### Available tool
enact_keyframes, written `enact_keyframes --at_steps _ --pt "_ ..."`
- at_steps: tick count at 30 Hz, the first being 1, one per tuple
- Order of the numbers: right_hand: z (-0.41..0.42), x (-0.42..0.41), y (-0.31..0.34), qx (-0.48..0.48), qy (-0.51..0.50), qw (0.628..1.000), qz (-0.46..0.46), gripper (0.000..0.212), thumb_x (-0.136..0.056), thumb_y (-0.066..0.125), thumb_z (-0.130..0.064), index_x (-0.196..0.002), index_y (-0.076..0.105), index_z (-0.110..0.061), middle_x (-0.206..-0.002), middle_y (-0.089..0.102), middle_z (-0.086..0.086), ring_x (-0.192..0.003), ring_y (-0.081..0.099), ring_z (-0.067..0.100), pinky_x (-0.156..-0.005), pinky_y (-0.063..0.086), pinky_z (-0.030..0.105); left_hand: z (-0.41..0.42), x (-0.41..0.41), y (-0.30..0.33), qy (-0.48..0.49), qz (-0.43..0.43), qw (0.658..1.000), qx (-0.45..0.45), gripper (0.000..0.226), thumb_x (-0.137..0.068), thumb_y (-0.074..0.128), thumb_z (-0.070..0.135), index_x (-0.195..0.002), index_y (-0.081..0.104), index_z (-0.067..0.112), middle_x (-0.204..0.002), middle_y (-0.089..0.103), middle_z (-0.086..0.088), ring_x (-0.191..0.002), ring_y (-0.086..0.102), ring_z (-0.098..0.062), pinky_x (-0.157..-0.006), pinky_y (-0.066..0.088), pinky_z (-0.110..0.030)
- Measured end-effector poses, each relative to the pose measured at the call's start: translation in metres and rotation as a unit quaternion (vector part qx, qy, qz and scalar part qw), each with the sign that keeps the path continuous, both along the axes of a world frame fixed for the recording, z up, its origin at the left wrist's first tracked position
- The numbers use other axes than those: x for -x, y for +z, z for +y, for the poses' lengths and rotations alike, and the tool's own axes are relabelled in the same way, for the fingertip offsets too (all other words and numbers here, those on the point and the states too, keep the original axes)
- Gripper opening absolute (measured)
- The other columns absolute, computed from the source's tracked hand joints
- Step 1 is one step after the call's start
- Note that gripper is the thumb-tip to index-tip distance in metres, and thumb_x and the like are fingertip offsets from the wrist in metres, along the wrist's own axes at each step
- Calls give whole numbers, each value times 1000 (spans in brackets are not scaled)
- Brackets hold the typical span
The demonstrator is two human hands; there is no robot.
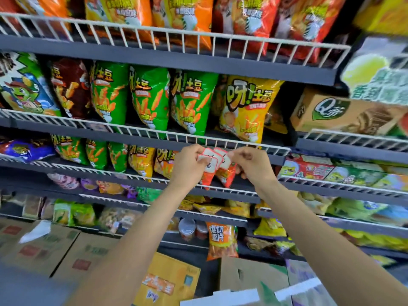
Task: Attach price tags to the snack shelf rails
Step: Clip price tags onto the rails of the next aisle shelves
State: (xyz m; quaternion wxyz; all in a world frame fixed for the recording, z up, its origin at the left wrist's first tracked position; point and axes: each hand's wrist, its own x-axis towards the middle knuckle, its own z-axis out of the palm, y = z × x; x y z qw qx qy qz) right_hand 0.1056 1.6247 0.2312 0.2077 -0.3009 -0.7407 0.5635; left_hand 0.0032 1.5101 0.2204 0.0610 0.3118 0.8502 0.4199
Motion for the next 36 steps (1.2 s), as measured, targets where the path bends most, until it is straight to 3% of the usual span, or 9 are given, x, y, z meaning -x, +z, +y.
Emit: enact_keyframes --at_steps 4,9,12,21,27,30,33,36 --pt "13 -26 4 13 -19 1000 16 16 -94 54 -12 -83 65 -8 -50 61 -6 -42 56 4 -39 41 14 20 -20 -3 -15 -4 1000 -22 26 -88 61 18 -111 61 7 -111 65 -10 -103 61 -23 -84 44 -30" --pt "43 -66 1 58 -42 997 38 16 -96 48 -12 -87 61 -8 -78 65 16 -54 65 11 -46 50 18 53 -58 -5 -43 15 999 -15 21 -91 57 18 -109 58 8 -110 64 -8 -95 60 -21 -69 41 -20" --pt "65 -93 -6 73 -43 996 35 19 -98 46 -14 -85 59 -8 -74 66 12 -54 66 9 -45 50 17 77 -85 -8 -56 8 998 -9 19 -91 57 15 -107 58 8 -108 64 -9 -99 60 -24 -78 45 -30" --pt "173 -185 -42 47 3 999 -9 16 -91 59 -11 -76 63 -14 -67 64 6 -60 67 18 -61 56 32 181 -183 -42 -23 -40 999 23 20 -91 57 16 -107 58 5 -108 64 -11 -100 59 -26 -68 33 -22" --pt "231 -250 -62 41 -9 998 -41 12 -92 58 -11 -83 66 -7 -66 66 7 -55 66 10 -59 57 26 234 -259 -59 -3 -68 997 22 19 -91 56 15 -105 58 2 -103 64 -14 -96 59 -29 -60 27 -22" --pt "247 -275 -70 56 -23 997 -53 16 -92 58 -12 -78 65 -9 -68 67 7 -59 68 15 -61 57 27 248 -287 -61 -12 -81 996 23 20 -92 54 16 -108 57 4 -105 64 -10 -97 59 -26 -68 36 -25" --pt "254 -297 -73 61 -35 996 -45 19 -92 57 -10 -75 64 -12 -68 68 7 -58 68 14 -57 56 23 259 -308 -63 -28 -82 996 34 20 -94 52 16 -109 55 3 -104 61 -9 -92 55 -21 -61 28 -20" --pt "260 -322 -77 48 -62 996 -40 15 -91 58 -8 -78 66 -8 -65 67 7 -53 66 9 -57 56 24 272 -324 -71 -41 -100 993 40 19 -93 53 16 -109 55 5 -109 61 -9 -97 56 -22 -67 32 -20"
